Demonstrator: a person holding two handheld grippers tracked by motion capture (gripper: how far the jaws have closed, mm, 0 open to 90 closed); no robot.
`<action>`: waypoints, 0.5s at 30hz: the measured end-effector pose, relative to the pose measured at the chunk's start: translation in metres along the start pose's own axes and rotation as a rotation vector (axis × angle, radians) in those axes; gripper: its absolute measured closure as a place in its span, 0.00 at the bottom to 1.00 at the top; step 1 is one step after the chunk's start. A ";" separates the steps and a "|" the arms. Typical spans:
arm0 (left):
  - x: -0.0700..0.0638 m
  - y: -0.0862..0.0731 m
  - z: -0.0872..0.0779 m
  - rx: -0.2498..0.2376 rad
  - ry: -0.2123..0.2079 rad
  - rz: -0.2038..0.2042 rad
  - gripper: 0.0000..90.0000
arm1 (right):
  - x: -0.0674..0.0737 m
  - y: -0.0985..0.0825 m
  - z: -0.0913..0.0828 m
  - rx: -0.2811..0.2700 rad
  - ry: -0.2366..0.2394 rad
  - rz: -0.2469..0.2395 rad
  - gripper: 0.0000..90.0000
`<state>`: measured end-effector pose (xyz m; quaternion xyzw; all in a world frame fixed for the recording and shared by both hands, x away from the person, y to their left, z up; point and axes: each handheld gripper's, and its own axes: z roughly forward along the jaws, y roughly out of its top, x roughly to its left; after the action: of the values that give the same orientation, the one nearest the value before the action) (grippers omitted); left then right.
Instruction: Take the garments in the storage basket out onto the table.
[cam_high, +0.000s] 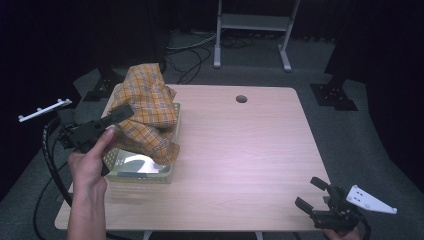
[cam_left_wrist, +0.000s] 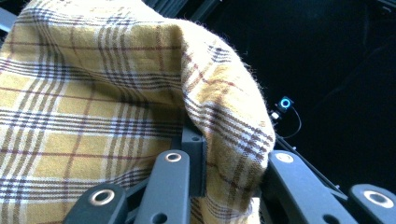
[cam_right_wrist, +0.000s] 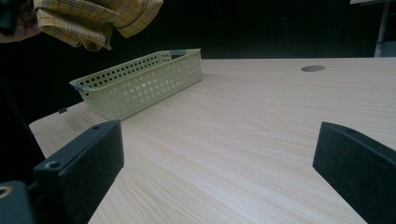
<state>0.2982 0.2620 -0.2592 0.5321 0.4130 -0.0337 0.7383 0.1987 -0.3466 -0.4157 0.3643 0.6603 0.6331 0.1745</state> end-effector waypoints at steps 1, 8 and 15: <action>-0.001 0.000 0.002 0.006 -0.006 0.001 0.87 | 0.000 0.000 0.000 0.000 0.000 0.001 0.02; -0.005 0.001 0.017 0.022 -0.026 0.003 0.87 | -0.001 0.000 -0.002 -0.004 -0.005 0.002 0.02; -0.007 -0.002 0.030 0.038 -0.047 0.004 0.87 | -0.003 -0.001 -0.003 -0.007 -0.007 0.006 0.02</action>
<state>0.3101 0.2337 -0.2528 0.5459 0.3936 -0.0524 0.7378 0.1985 -0.3503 -0.4167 0.3680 0.6564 0.6345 0.1762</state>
